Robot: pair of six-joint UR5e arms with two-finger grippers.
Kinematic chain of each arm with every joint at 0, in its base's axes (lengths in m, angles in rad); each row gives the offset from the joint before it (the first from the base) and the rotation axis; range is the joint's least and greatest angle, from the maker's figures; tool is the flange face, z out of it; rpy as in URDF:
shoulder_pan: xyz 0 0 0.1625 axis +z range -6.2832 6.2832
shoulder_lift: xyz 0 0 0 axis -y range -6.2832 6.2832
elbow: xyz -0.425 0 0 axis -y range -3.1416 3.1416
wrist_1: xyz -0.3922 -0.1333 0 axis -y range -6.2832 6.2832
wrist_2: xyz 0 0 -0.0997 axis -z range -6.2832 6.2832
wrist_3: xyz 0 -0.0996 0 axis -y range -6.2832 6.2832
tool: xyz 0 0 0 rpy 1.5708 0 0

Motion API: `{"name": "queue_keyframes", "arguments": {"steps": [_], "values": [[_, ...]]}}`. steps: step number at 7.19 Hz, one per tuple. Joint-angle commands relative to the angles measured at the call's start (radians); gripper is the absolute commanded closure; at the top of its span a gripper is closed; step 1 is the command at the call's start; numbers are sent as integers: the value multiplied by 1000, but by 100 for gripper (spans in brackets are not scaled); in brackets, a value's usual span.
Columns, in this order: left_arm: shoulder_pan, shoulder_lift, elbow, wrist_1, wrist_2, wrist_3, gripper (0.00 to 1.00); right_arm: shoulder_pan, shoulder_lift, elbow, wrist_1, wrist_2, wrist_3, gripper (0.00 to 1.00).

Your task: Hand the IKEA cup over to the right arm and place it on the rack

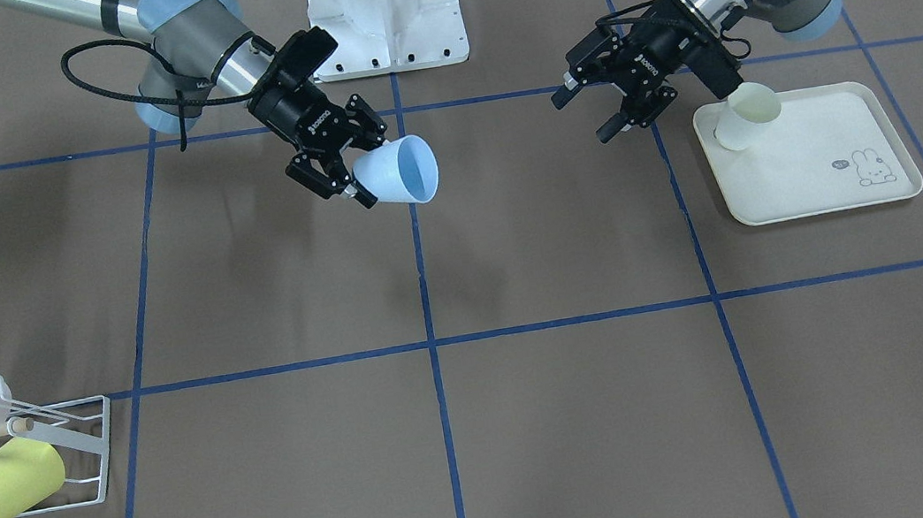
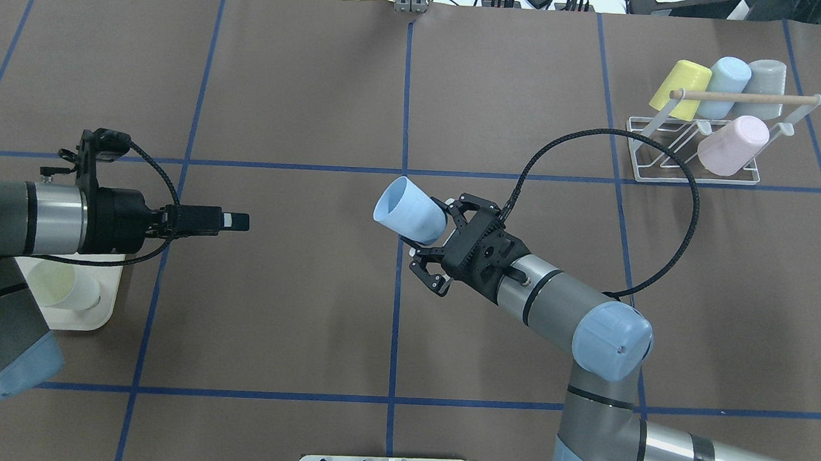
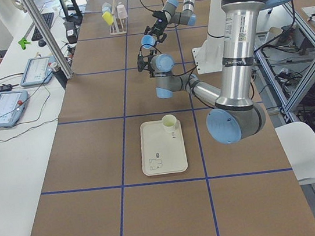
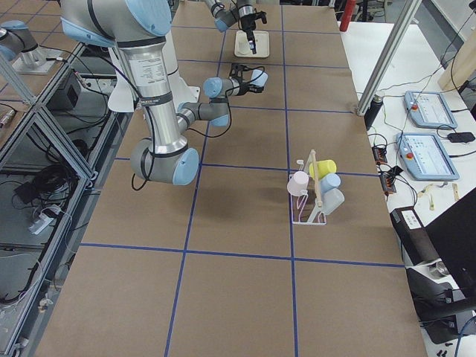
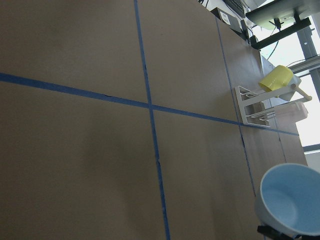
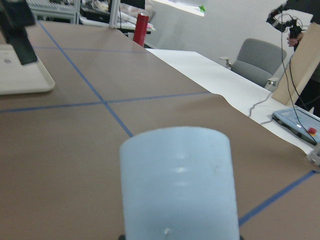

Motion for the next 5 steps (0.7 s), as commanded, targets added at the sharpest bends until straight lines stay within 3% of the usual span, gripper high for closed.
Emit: {"name": "queue_keyframes", "arguments": {"steps": [1, 3, 5], "values": [[-5, 18, -11, -1, -1, 7, 0, 105, -1, 13, -308, 2, -13, 100], [-5, 18, -11, -1, 4, 6, 0, 208, -4, 34, -537, -4, -163, 100], [-2, 15, -11, -1, 7, -1, 0, 257, -79, 232, -855, -86, -348, 100]]}}
